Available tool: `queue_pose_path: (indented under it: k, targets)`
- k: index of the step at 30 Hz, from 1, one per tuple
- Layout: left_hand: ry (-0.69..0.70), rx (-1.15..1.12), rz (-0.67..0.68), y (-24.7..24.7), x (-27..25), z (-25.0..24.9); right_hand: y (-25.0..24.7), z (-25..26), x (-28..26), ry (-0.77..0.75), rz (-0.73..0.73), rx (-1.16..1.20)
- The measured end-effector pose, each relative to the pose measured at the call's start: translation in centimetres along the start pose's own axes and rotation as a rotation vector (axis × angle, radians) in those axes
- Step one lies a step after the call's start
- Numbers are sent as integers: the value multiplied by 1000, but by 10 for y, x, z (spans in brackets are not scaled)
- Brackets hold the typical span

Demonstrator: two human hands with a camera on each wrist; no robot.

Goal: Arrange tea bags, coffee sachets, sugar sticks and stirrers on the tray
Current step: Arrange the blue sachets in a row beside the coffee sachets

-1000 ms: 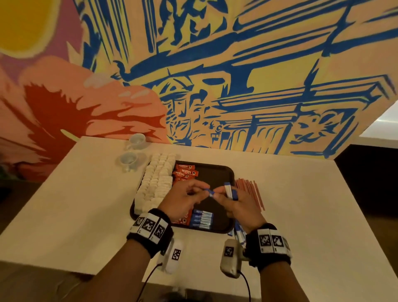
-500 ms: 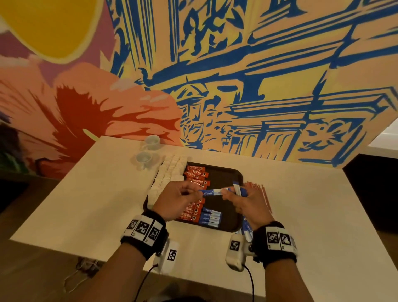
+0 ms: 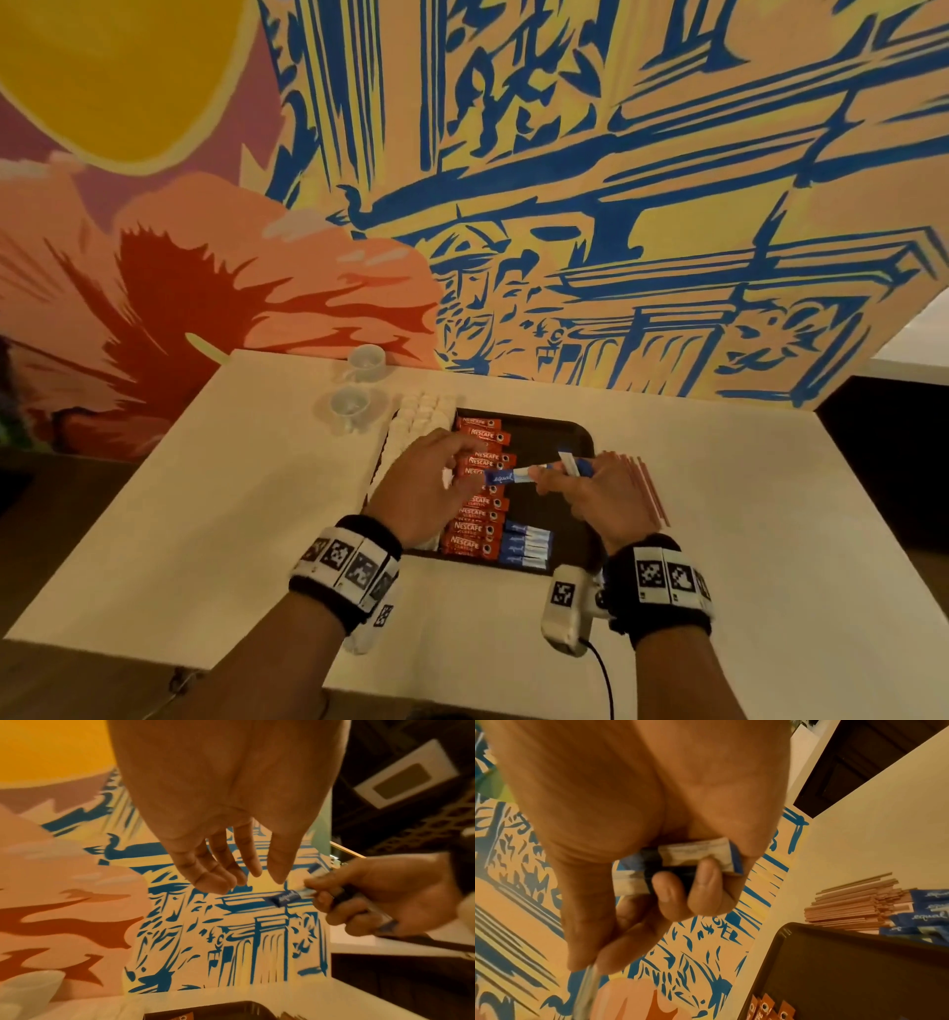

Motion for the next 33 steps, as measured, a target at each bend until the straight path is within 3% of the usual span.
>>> queue_pose_path:
  k: [5, 11, 16, 23, 33]
  targets:
    - [181, 138, 35, 14, 5, -13, 21, -10, -1, 85, 2, 192]
    - [242, 176, 73, 25, 14, -20, 18, -25, -8, 154, -5, 311]
    - [164, 207, 112, 46, 30, -8, 5, -52, -1, 297, -59, 315]
    - [-19, 238, 193, 89, 60, 22, -16, -87, 17, 421, -14, 414]
    - [-171, 477, 342, 177, 85, 62, -49, -121, 43, 364, 87, 301]
Point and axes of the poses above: each hand's wrist, its own x-axis towards the middle knuckle, its own y-axis out of the palm, z = x × y, the point moved 8 cm from there along x, towards the middle knuckle, and after that the axes turned 4 degrees about -y, right-handed, at the moved point
